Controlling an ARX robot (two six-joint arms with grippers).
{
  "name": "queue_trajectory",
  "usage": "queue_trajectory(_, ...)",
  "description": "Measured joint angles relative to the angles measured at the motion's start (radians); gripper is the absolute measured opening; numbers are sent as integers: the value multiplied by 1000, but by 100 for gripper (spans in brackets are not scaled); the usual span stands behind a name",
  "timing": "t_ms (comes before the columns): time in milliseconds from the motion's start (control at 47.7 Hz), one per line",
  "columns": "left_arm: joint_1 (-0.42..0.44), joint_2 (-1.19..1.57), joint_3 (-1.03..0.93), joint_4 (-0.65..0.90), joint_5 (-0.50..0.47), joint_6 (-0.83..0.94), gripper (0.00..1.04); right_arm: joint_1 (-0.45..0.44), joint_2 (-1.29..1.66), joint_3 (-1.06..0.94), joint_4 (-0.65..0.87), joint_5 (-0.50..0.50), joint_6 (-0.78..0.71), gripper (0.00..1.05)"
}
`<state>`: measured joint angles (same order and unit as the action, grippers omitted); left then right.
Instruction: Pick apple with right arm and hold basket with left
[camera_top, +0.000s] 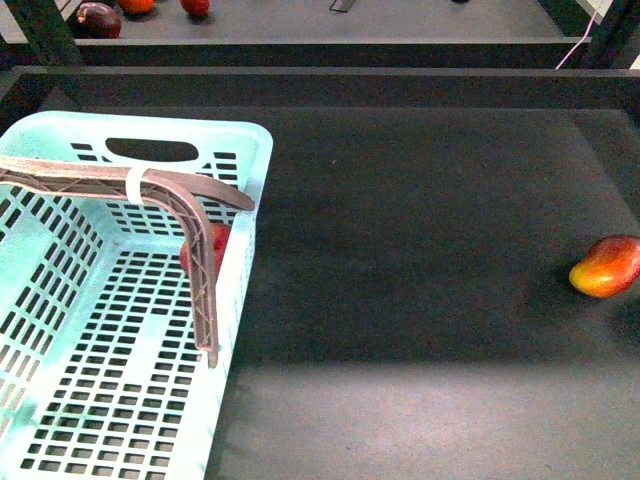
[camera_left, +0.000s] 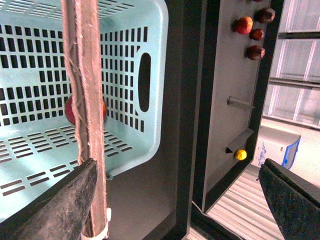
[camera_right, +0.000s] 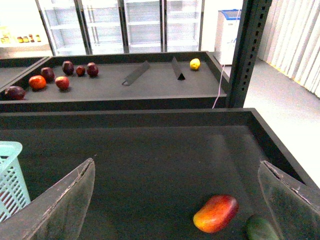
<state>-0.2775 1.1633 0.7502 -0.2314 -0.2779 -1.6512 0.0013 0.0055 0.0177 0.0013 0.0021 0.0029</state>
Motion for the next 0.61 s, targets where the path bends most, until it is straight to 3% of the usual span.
queue_trajectory(84, 22, -53, -189, 468, 40, 455, 80, 0, 0, 0, 0, 0, 0, 96)
queue_trajectory(147, 42, -91, -299, 704, 59, 787, 69, 0, 0, 0, 0, 0, 0, 96)
queue_trajectory(231, 76, -150, -397, 877, 84, 1205, 53, 0, 0, 0, 0, 0, 0, 96)
queue_trajectory(294, 102, -200, -449, 899, 105, 1435, 39, 0, 0, 0, 0, 0, 0, 96)
queue_trajectory(461, 145, -288, -546, 896, 154, 1605, 5, 0, 0, 0, 0, 0, 0, 96)
queue_trajectory(608, 178, -377, -605, 867, 181, 1630, 3, 0, 0, 0, 0, 0, 0, 96)
